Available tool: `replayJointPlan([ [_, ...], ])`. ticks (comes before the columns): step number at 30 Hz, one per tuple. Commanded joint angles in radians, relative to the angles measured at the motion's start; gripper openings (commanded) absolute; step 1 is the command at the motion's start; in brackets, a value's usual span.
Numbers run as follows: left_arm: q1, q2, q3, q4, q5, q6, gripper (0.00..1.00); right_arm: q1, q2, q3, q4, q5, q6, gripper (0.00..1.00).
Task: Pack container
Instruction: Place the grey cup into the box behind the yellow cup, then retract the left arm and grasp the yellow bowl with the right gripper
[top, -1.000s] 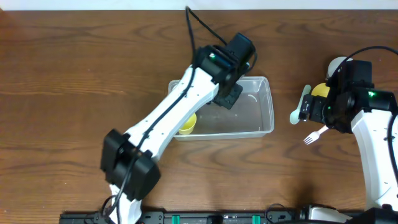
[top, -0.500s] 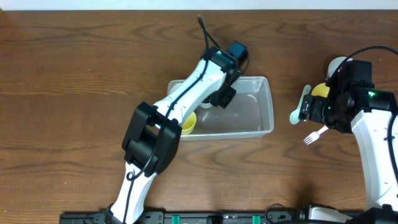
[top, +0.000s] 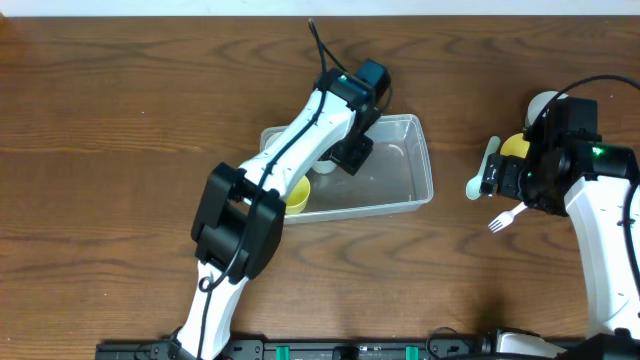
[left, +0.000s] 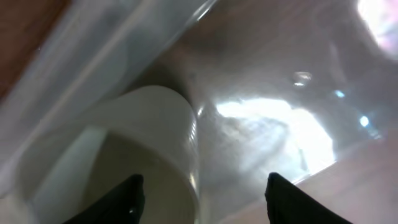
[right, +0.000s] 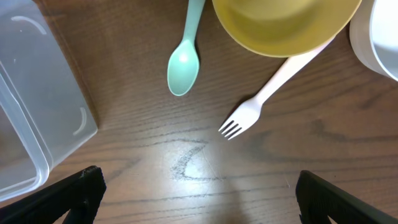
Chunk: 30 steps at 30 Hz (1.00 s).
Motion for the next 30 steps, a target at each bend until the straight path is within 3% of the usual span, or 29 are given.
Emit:
replayJointPlan([
  [1, 0.007, -0.160, 0.083, -0.021, -0.035, -0.005, 0.64, -0.005, 0.000, 0.012, -0.002, -0.008, -0.010, 0.99],
  [5, 0.064, -0.310, 0.083, -0.022, -0.098, -0.022, 0.71, -0.001, 0.000, 0.013, -0.001, -0.008, -0.020, 0.99],
  [10, 0.260, -0.467, 0.083, -0.080, -0.086, -0.126, 0.73, 0.019, -0.011, 0.064, -0.016, -0.020, -0.047, 0.97],
  [14, 0.462, -0.529, 0.058, -0.145, 0.143, -0.210, 0.73, 0.044, -0.007, 0.215, -0.026, 0.026, -0.129, 0.97],
  [18, 0.570, -0.552, -0.017, -0.162, 0.209, -0.252, 0.73, 0.044, 0.026, 0.307, -0.001, 0.054, -0.212, 0.99],
  [23, 0.590, -0.587, -0.185, -0.121, 0.204, -0.262, 0.74, 0.043, 0.154, 0.318, 0.029, 0.058, -0.296, 0.99],
  [30, 0.590, -0.729, -0.539, 0.045, 0.204, -0.293, 0.74, 0.043, 0.367, 0.318, 0.101, 0.090, -0.300, 0.99],
])
